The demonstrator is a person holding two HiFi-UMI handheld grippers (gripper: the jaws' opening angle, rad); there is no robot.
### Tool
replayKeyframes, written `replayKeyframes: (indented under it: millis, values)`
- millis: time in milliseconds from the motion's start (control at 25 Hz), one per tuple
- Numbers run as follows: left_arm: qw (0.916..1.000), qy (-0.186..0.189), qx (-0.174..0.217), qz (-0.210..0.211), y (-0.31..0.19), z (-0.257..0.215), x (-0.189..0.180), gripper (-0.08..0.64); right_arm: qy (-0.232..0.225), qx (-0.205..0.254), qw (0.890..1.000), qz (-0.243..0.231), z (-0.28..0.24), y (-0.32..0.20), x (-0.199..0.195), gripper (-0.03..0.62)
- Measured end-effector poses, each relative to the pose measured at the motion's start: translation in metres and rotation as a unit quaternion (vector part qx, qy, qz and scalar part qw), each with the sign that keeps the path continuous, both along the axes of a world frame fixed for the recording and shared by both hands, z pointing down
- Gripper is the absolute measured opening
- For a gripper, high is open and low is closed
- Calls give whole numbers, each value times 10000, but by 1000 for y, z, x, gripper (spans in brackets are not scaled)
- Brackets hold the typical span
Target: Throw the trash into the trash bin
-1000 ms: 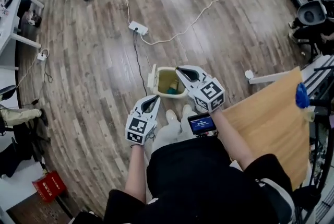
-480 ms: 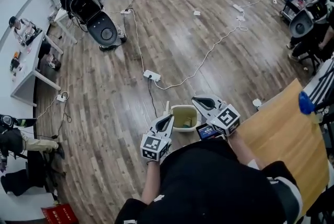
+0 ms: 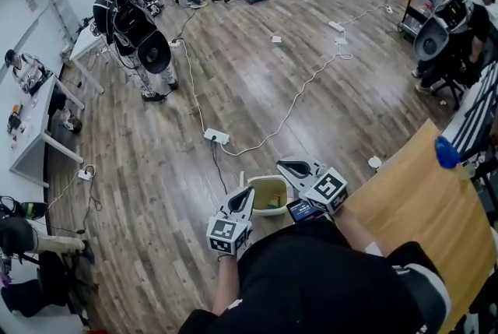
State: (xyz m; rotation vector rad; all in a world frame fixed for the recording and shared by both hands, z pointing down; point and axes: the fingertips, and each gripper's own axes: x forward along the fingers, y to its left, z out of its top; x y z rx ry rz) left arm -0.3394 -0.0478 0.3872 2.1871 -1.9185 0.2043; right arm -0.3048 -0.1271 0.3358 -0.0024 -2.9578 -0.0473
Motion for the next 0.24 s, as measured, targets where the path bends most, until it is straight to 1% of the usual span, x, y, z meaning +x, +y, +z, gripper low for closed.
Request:
replayKeyframes:
  millis: [240]
  values:
    - [10000, 14, -49, -13, -12, 5, -6, 8, -10, -106, 9999, -105, 2, -12, -9, -3]
